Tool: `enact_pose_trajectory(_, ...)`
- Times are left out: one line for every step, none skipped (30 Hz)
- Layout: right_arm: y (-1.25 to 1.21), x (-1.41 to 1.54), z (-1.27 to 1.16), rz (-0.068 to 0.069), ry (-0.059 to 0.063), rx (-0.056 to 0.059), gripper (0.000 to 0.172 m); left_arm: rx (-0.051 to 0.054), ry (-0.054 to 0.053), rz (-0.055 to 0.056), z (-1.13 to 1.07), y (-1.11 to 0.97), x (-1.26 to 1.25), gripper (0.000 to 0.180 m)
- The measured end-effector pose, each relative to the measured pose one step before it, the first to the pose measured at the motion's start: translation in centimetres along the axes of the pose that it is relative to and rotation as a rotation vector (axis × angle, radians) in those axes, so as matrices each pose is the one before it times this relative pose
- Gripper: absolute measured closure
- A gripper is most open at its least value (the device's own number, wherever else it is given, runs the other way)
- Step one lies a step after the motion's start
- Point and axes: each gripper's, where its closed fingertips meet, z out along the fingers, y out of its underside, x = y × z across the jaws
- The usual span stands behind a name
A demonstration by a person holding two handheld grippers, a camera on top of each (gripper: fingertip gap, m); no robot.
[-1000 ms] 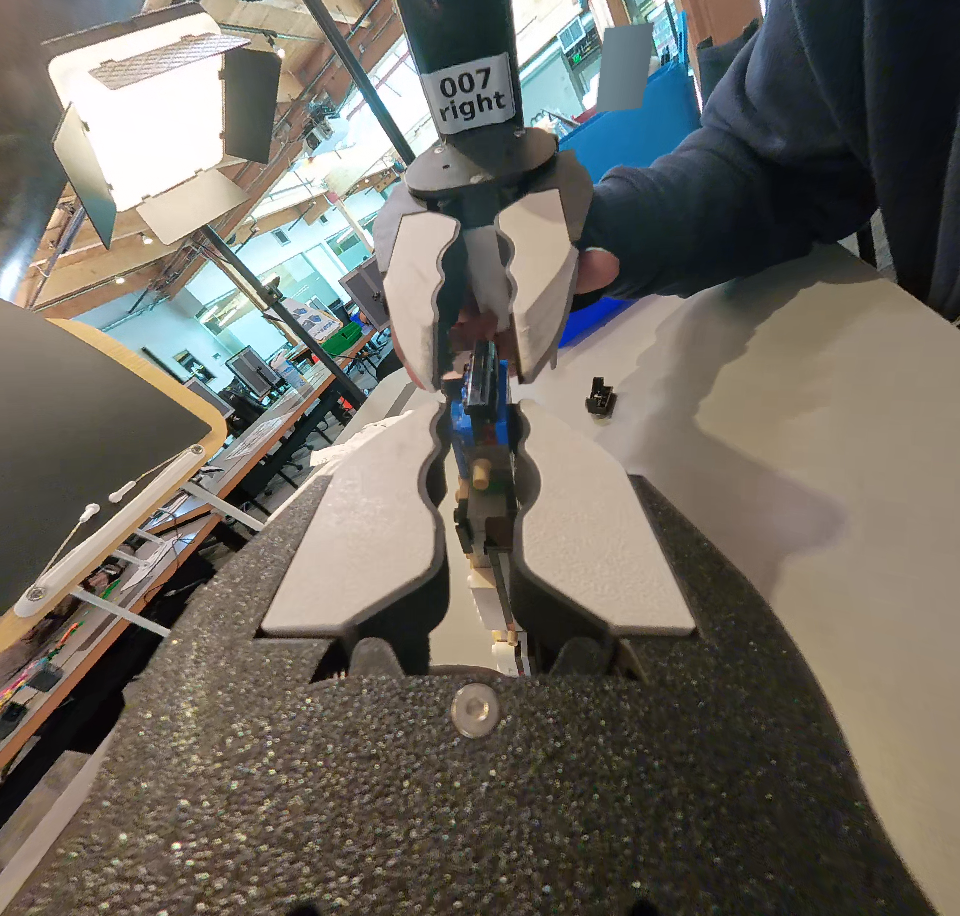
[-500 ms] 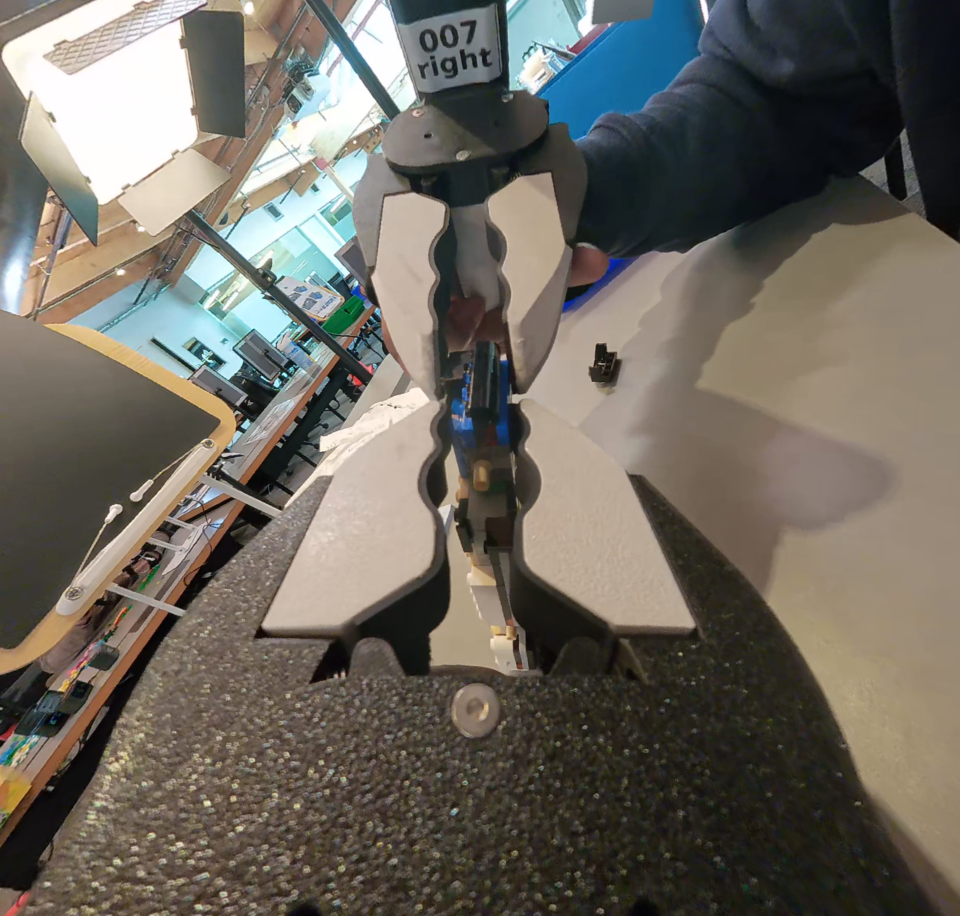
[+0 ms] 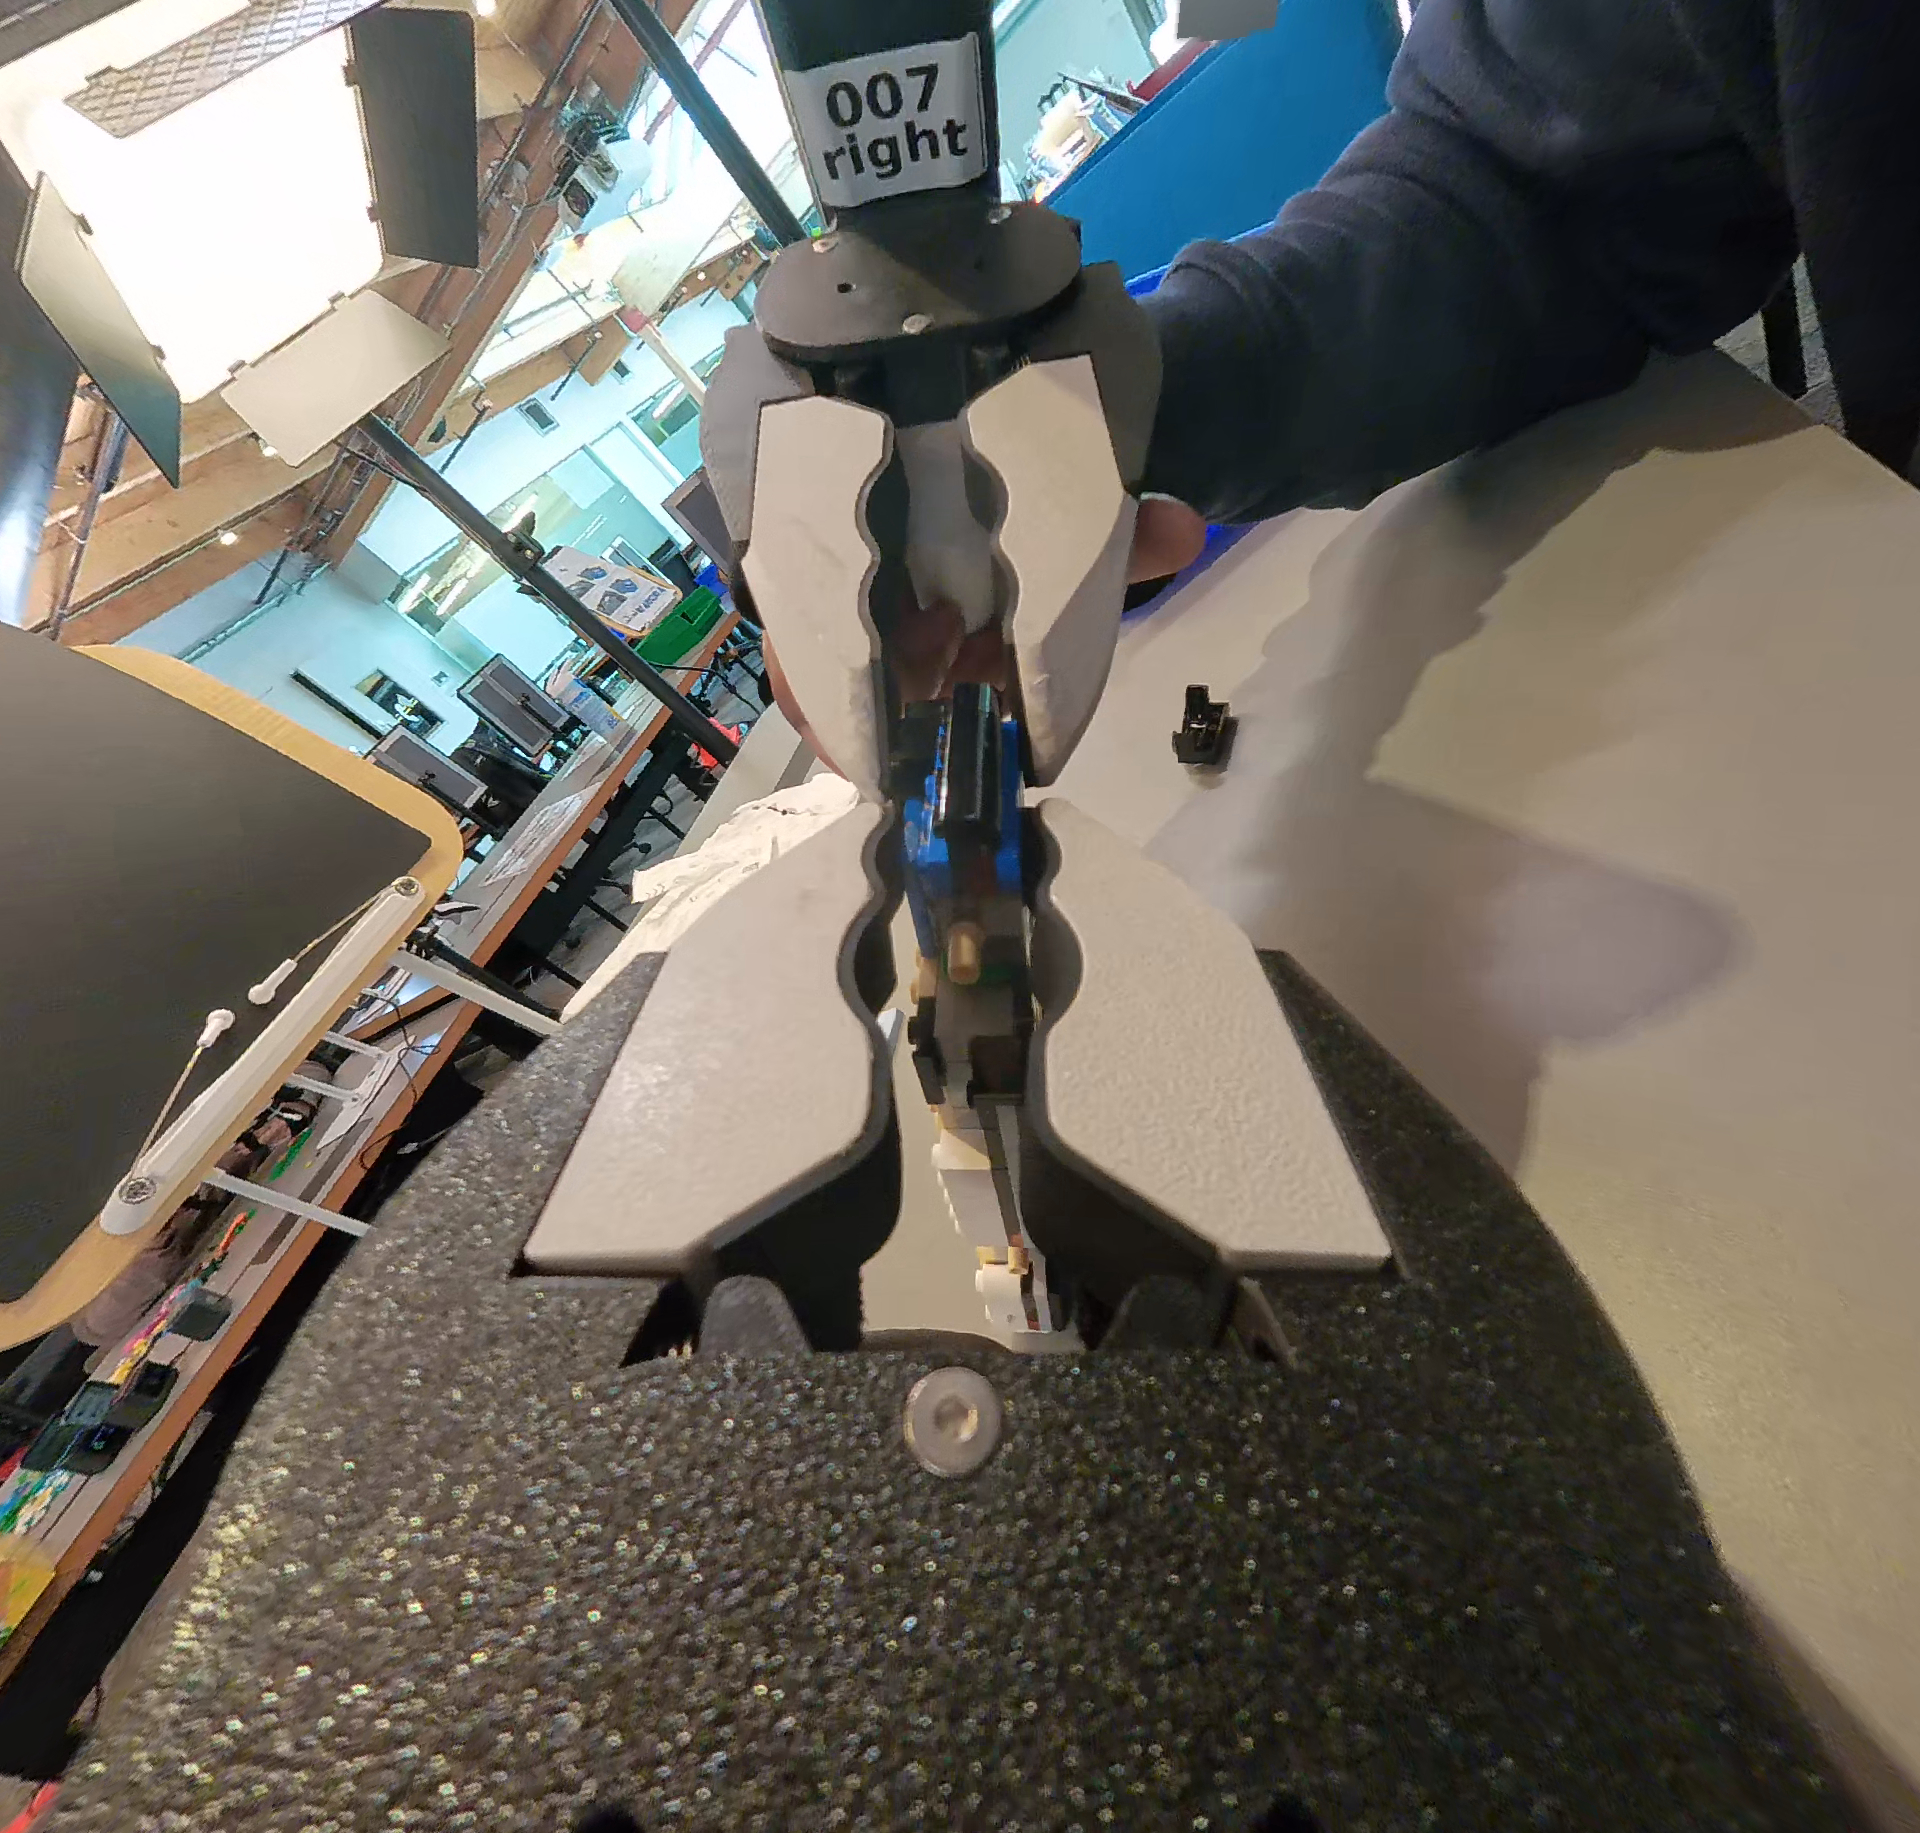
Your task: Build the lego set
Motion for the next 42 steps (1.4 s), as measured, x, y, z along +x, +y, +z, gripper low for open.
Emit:
enact_pose_trajectory(0.035, 0.005, 0.031, -0.0008, -0.0001, -0.001, 0.15, -0.0015, -0.002, 0.0029, 0.003, 0.04, -0.01, 0.159)
enact_pose_trajectory(0.019, -0.011, 0.024, -0.0021, -0.001, 0.0, 0.15, 0.0009, -0.0014, 0.0035, 0.005, 0.018, 0.016, 0.159)
enact_pose_trajectory(-0.053, 0.022, 0.001, 0.0028, -0.0009, 0.0037, 0.15, 0.0066, -0.0047, 0.0039, -0.014, -0.053, -0.026, 0.159)
enact_pose_trajectory(-0.096, 0.049, 0.003, 0.0088, -0.0013, 0.0061, 0.15, 0.0111, -0.004, -0.0002, -0.031, -0.11, -0.053, 0.158)
enact_pose_trajectory(-0.063, 0.052, 0.007, 0.0111, -0.0013, 0.0038, 0.148, 0.008, -0.0082, -0.007, -0.038, -0.05, -0.15, 0.158)
enact_pose_trajectory(0.003, 0.123, 0.006, 0.0121, 0.0034, 0.0006, 0.139, 0.0086, -0.0096, -0.0056, -0.079, -0.016, -0.168, 0.158)
enact_pose_trajectory(0.118, 0.222, -0.027, 0.0115, 0.0081, -0.004, 0.131, 0.0135, -0.0026, -0.0025, -0.133, -0.063, -0.073, 0.158)
enact_pose_trajectory(0.217, 0.201, -0.069, 0.0077, 0.0065, -0.0066, 0.126, 0.0171, -0.0023, -0.0037, -0.17, -0.101, -0.076, 0.158)
enact_pose_trajectory(0.247, 0.189, -0.065, 0.0053, 0.0062, -0.0051, 0.125, 0.0184, -0.0007, -0.0107, -0.16, -0.141, -0.085, 0.158)
enact_pose_trajectory(0.196, 0.137, -0.02, 0.0092, 0.004, -0.0006, 0.124, 0.0178, -0.0023, -0.0228, -0.13, -0.111, -0.18, 0.158)
enact_pose_trajectory(0.121, 0.14, 0.039, 0.0148, 0.0057, 0.0017, 0.125, 0.0168, 0.0001, -0.0288, -0.102, -0.101, -0.191, 0.158)
enact_pose_trajectory(0.114, 0.163, 0.108, 0.0141, 0.0091, -0.0009, 0.126, 0.0187, -0.0055, -0.0263, -0.109, -0.113, -0.254, 0.158)
enact_pose_trajectory(0.133, 0.144, 0.149, 0.0068, 0.0097, -0.0063, 0.127, 0.0201, -0.0059, -0.0286, -0.123, -0.13, -0.276, 0.158)
enact_pose_trajectory(0.127, 0.081, 0.156, 0.0008, 0.0082, -0.0093, 0.129, 0.0215, -0.0041, -0.0312, -0.125, -0.134, -0.256, 0.158)
enact_pose_trajectory(0.143, 0.057, 0.169, 0.0011, 0.007, -0.0119, 0.13, 0.0195, -0.0022, -0.0303, -0.112, -0.126, -0.237, 0.158)
enact_pose_trajectory(0.113, 0.01, 0.167, 0.0048, 0.0021, -0.0105, 0.13, 0.018, 0.0, -0.0274, -0.117, -0.119, -0.196, 0.159)
enact_pose_trajectory(0.078, 0.023, 0.142, 0.0098, 0.0017, -0.0068, 0.13, 0.0171, 0.0024, -0.0255, -0.096, -0.135, -0.144, 0.159)
enact_pose_trajectory(0.099, 0.11, 0.134, 0.0139, 0.005, -0.0062, 0.13, 0.0151, 0.0019, -0.0225, -0.076, -0.112, -0.131, 0.159)
enact_pose_trajectory(0.113, 0.129, 0.113, 0.0147, 0.0045, -0.0054, 0.13, 0.0131, 0.0032, -0.0185, -0.047, -0.093, -0.076, 0.159)
enact_pose_trajectory(0.084, 0.095, 0.106, 0.0136, 0.0008, -0.0021, 0.13, 0.0095, 0.0029, -0.0156, -0.013, -0.027, -0.051, 0.159)
enact_pose_trajectory(0.094, -0.005, 0.095, 0.0116, -0.0051, -0.0011, 0.13, 0.0055, 0.0023, -0.0099, 0.002, 0.007, -0.009, 0.159)
enact_pose_trajectory(0.047, -0.093, 0.101, 0.0075, -0.0094, 0.0016, 0.13, 0.0026, 0.005, -0.0065, 0.026, 0.038, 0.041, 0.159)
enact_pose_trajectory(0.088, -0.041, 0.102, 0.0043, -0.0049, -0.0004, 0.13, 0.0005, 0.0062, -0.0039, 0.039, 0.061, 0.092, 0.159)
enact_pose_trajectory(0.157, -0.015, 0.133, 0.0019, -0.0025, -0.0063, 0.13, -0.0007, 0.0049, -0.0009, 0.057, 0.056, 0.094, 0.159)
enact_pose_trajectory(0.184, -0.072, 0.141, 0.0007, -0.0064, -0.0092, 0.13, -0.0013, 0.0056, 0.0002, 0.067, 0.052, 0.107, 0.159)
enact_pose_trajectory(0.145, -0.113, 0.135, 0.0006, -0.0079, -0.0072, 0.131, -0.0002, 0.0062, 0.0001, 0.056, 0.023, 0.114, 0.159)
enact_pose_trajectory(0.083, -0.105, 0.12, 0.0008, -0.007, -0.0039, 0.132, 0.0003, 0.0043, 0.0, 0.047, 0.005, 0.085, 0.159)
enact_pose_trajectory(0.011, -0.107, 0.106, 0.0006, -0.0061, -0.0001, 0.133, -0.0001, 0.0022, -0.0006, 0.03, 0.023, 0.052, 0.159)
enact_pose_trajectory(-0.033, -0.09, 0.079, -0.0008, -0.0046, 0.004, 0.136, -0.0021, 0.003, -0.0016, 0.026, 0.047, 0.046, 0.159)
enact_pose_trajectory(-0.043, -0.105, 0.043, -0.0028, -0.0056, 0.0063, 0.143, -0.0045, 0.0026, -0.0014, 0.008, 0.093, 0.029, 0.159)
enact_pose_trajectory(-0.004, -0.09, 0.043, -0.0039, -0.0033, 0.0049, 0.147, -0.0041, 0.0002, -0.0015, -0.012, 0.097, -0.007, 0.158)
enact_pose_trajectory(-0.004, 0.029, 0.037, -0.0029, 0.0032, 0.0058, 0.147, 0.0013, 0.0001, -0.0031, -0.038, 0.003, -0.025, 0.158)
enact_pose_trajectory(0.001, 0.033, 0.026, -0.0007, 0.0018, 0.0074, 0.147, -0.002, 0.0003, -0.003, -0.009, 0.037, -0.03, 0.158)
enact_pose_trajectory(0.007, 0.014, 0.0, 0.001, -0.0005, 0.009, 0.147, -0.0041, 0.0023, -0.0034, -0.007, 0.047, -0.008, 0.159)
enact_pose_trajectory(0.01, 0.028, -0.007, 0.0035, -0.0009, 0.0092, 0.147, -0.0063, 0.003, -0.003, -0.007, 0.067, -0.002, 0.159)
enact_pose_trajectory(0.039, 0.056, -0.01, 0.0066, 0.0004, 0.0076, 0.148, -0.0095, -0.0002, -0.002, -0.012, 0.132, -0.049, 0.159)
enact_pose_trajectory(0.057, 0.094, -0.01, 0.0072, 0.002, 0.0065, 0.148, -0.0102, -0.0038, -0.0025, -0.014, 0.159, -0.079, 0.159)
enact_pose_trajectory(0.083, 0.129, -0.002, 0.006, 0.0039, 0.0057, 0.148, -0.0094, -0.0068, -0.0039, -0.018, 0.182, -0.118, 0.158)
enact_pose_trajectory(0.081, 0.133, -0.009, 0.0059, 0.0047, 0.0058, 0.148, -0.0091, -0.0103, -0.0012, -0.005, 0.165, -0.141, 0.158)
enact_pose_trajectory(0.068, 0.107, -0.011, 0.0068, 0.0027, 0.0061, 0.148, -0.0078, -0.0091, 0.0024, 0.008, 0.159, -0.123, 0.157)
enact_pose_trajectory(0.054, 0.08, -0.01, 0.0063, 0.0006, 0.006, 0.149, -0.008, -0.0072, 0.0013, 0.01, 0.156, -0.106, 0.156)
enact_pose_trajectory(0.041, 0.049, -0.019, 0.0039, 0.0001, 0.0049, 0.149, -0.0125, -0.0037, -0.0011, 0.019, 0.21, -0.078, 0.154)
